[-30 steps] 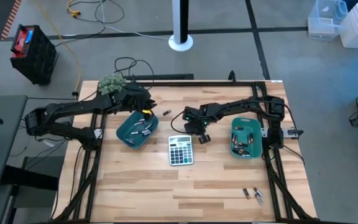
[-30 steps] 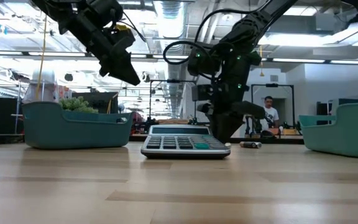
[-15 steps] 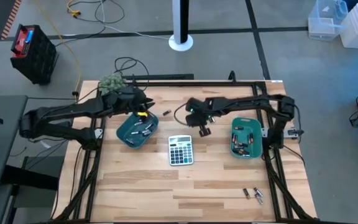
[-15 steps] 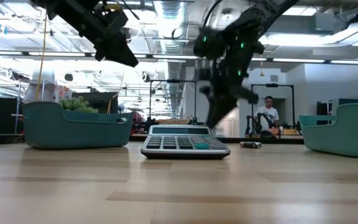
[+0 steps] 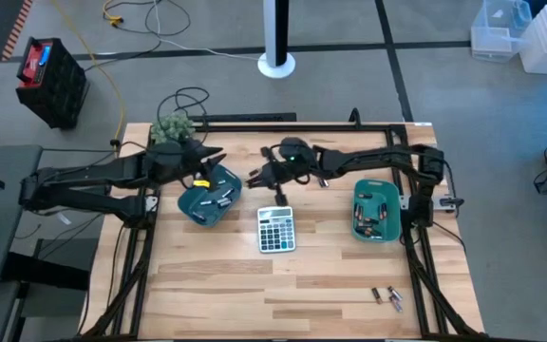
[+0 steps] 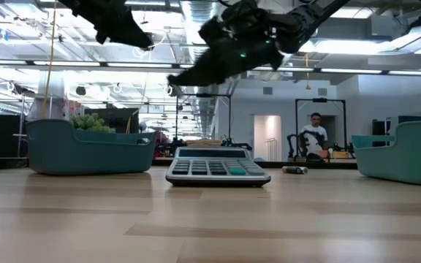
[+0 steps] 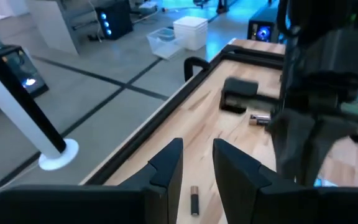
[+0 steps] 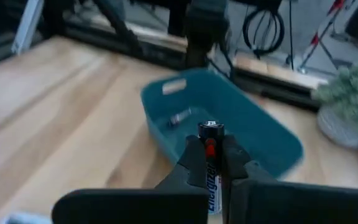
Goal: Sort batteries
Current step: Put the silver/black battery into the blue bin, then put the brown/black battery into the green bin
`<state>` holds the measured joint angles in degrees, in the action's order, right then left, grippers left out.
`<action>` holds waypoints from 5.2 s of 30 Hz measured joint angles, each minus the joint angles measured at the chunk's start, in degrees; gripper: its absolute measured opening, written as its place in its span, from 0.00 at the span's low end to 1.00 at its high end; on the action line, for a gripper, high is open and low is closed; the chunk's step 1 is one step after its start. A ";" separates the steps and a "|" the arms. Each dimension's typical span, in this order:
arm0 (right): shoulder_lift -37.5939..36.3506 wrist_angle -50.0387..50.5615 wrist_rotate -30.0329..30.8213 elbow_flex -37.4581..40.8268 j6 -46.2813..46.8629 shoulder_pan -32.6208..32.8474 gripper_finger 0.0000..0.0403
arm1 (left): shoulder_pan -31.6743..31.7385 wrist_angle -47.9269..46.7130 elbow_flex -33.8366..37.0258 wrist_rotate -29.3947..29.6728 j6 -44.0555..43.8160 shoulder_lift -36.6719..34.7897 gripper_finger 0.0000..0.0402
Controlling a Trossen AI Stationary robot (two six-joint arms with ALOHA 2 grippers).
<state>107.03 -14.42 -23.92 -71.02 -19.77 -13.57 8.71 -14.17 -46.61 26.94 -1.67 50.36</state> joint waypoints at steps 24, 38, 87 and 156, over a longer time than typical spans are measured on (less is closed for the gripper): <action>22.77 -4.67 2.88 -26.54 12.57 2.77 0.58 | -2.27 -1.60 0.00 5.33 1.12 -4.39 0.21; 9.01 -15.95 7.13 -5.94 11.52 -3.71 0.56 | 2.67 -2.10 0.00 8.46 -0.57 -2.36 0.21; -72.64 -9.37 36.47 50.94 7.26 -7.46 0.49 | 7.56 5.49 -54.88 -36.25 7.62 81.30 0.59; -72.55 -8.38 36.39 50.94 6.24 -7.58 0.49 | 4.78 0.53 -57.11 -31.94 6.93 86.49 0.10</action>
<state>34.48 -22.81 12.47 -20.08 -13.53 -21.15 13.50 -13.64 -103.72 -5.00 5.26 136.86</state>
